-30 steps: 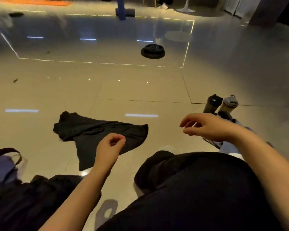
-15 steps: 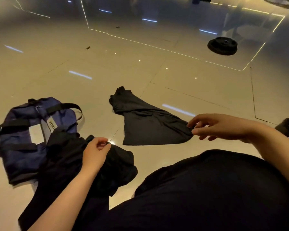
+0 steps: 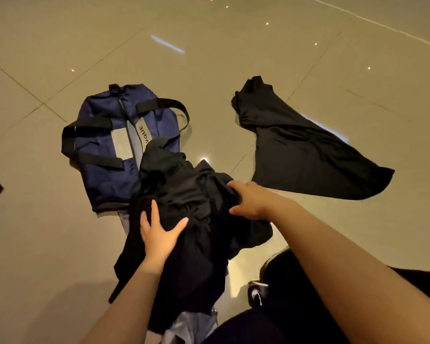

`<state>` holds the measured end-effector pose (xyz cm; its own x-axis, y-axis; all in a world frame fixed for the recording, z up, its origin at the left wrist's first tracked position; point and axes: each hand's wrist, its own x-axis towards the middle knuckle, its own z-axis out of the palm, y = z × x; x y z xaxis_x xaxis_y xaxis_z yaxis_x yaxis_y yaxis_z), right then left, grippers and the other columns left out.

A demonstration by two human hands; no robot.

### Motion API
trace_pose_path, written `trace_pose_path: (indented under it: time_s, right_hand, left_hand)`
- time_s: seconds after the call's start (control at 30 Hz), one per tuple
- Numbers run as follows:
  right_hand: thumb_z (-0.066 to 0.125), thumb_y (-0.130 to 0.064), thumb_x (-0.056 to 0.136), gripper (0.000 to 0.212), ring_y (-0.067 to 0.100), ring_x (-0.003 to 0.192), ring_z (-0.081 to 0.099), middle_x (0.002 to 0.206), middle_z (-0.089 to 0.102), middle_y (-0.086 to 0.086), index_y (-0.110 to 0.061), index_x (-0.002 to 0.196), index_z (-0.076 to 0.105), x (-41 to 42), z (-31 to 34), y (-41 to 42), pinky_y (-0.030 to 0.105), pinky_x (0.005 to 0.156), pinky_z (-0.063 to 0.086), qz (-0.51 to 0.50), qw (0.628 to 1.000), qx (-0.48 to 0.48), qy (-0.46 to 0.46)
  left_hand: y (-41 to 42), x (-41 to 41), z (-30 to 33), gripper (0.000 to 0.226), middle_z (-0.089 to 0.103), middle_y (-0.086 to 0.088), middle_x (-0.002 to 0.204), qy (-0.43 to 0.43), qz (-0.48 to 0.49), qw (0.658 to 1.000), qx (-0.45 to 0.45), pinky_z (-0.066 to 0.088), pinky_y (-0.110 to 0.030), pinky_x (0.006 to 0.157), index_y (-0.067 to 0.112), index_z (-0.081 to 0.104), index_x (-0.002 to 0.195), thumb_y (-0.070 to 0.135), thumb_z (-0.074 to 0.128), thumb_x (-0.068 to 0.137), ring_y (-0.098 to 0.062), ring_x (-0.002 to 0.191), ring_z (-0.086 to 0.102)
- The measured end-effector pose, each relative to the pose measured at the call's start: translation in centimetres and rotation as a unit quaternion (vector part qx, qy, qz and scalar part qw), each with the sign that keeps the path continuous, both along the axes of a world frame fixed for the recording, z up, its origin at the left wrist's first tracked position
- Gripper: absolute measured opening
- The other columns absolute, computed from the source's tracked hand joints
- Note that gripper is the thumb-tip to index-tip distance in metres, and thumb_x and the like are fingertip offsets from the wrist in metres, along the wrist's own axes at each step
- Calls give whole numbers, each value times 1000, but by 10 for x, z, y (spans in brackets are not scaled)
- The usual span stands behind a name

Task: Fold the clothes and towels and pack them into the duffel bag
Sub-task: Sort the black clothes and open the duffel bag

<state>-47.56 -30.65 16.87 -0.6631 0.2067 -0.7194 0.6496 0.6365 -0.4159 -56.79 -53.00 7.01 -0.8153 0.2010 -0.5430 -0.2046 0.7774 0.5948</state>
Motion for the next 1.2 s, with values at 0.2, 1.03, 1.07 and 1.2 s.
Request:
trace_pose_path:
  time_s: [0.2, 1.03, 1.07, 1.2]
  right_hand:
    - [64, -32, 89, 87, 34, 141, 28, 160, 3, 9, -38, 152, 3, 42, -65, 5, 40, 110, 36, -99, 992, -69, -41]
    - [42, 6, 88, 36, 21, 83, 52, 98, 59, 1, -16, 110, 60, 79, -66, 180, 24, 70, 34, -544, 804, 81, 227]
    - [41, 6, 86, 37, 20, 83, 52, 96, 58, 0, -19, 106, 60, 79, -52, 201, 23, 70, 34, -523, 810, 102, 245]
    - [38, 7, 82, 43, 14, 85, 49, 95, 55, -5, -18, 108, 62, 95, 1, 269, 13, 68, 32, -479, 810, 180, 285]
  left_hand:
    - [72, 2, -24, 98, -1, -4, 161, -28, -67, 995, 69, 21, -32, 113, 41, 7, 152, 38, 75, 81, -20, 147, 13]
    - [323, 31, -24, 41, 59, -3, 130, 180, -170, 964, 97, 37, -30, 106, 17, 61, 128, 1, 60, 90, -20, 123, 52]
    - [338, 29, -13, 41, 59, -3, 128, 188, -148, 964, 119, 38, -28, 105, 18, 61, 127, 1, 58, 90, -20, 121, 53]
    - [396, 23, 39, 40, 59, 3, 124, 210, -110, 944, 231, 37, -12, 99, 20, 62, 126, 2, 57, 91, -7, 114, 52]
